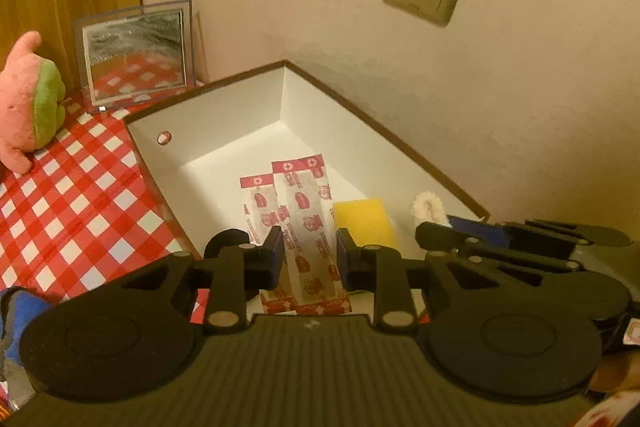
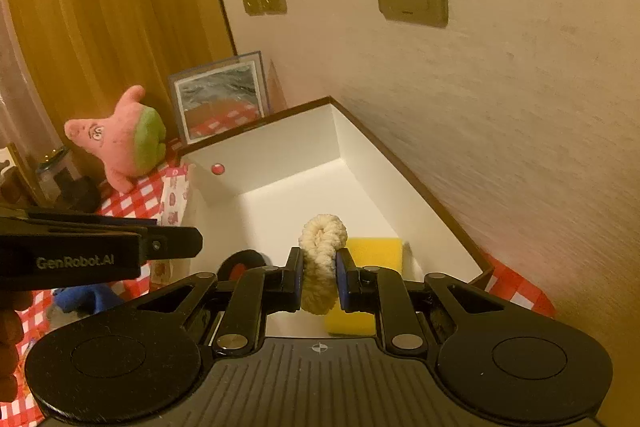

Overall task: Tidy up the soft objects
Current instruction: 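Carry the bandage packet and knitted ring over the brown box, then lower into the box and open the left gripper while the right gripper opens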

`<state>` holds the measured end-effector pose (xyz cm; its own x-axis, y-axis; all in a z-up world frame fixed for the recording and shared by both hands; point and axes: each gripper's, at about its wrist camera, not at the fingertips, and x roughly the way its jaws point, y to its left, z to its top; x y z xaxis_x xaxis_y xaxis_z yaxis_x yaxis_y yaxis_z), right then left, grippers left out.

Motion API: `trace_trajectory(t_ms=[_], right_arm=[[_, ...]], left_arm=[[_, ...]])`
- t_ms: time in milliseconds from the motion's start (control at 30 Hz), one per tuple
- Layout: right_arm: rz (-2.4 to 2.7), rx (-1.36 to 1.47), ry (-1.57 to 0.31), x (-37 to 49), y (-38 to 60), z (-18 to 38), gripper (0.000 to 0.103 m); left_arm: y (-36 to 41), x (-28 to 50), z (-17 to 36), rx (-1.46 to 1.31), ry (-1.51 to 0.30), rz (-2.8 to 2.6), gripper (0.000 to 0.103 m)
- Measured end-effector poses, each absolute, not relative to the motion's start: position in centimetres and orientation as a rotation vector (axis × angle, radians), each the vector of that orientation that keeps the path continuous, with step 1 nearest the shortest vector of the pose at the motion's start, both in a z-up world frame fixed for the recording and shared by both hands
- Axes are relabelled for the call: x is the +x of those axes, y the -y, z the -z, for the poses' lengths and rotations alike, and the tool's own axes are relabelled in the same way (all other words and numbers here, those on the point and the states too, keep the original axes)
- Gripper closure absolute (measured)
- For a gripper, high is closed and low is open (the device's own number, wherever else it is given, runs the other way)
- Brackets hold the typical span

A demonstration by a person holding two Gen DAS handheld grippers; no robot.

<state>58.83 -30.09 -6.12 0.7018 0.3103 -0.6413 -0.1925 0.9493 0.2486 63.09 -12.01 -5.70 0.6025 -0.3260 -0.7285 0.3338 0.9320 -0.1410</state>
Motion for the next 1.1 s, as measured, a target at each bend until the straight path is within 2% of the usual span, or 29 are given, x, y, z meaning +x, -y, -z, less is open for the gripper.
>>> trace_trajectory(t_ms=[233,367,533,933,967,1000,1067,1100], right_arm=[[-0.278,0.170,-0.762,60.4,30.4,6.9,0.086],[-0.276,0.174,-0.772,61.1,30.6,7.3,0.086],[-0.277,0.179,-0.783,61.5,30.8,7.5,0.086],[-0.357,0.193,-0.823,62.2,29.8,8.0,0.085],[-0.372,0.196,-0.825,62.3,29.6,8.0,0.081],[-0.378,0.197,-0.822,62.3,29.5,7.9,0.070],[-0.382,0.189,-0.806,62.1,29.2,7.7,0.054],[-0.386,0.185,-0.796,62.0,29.1,7.5,0.052]], left_arm=[[12.6,65.3,7.5,0.032,-0.888,0.376,0.077],[12.9,66.2,8.0,0.043,-0.911,0.387,0.061],[12.8,66.6,8.0,0.052,-0.913,0.382,0.055],[10.8,67.0,7.1,0.043,-0.913,0.325,0.055],[10.7,66.9,7.1,0.043,-0.911,0.324,0.055],[10.6,66.9,7.1,0.043,-0.912,0.322,0.055],[10.5,66.8,7.0,0.043,-0.912,0.319,0.055],[10.4,66.7,6.9,0.043,-0.911,0.319,0.055]])
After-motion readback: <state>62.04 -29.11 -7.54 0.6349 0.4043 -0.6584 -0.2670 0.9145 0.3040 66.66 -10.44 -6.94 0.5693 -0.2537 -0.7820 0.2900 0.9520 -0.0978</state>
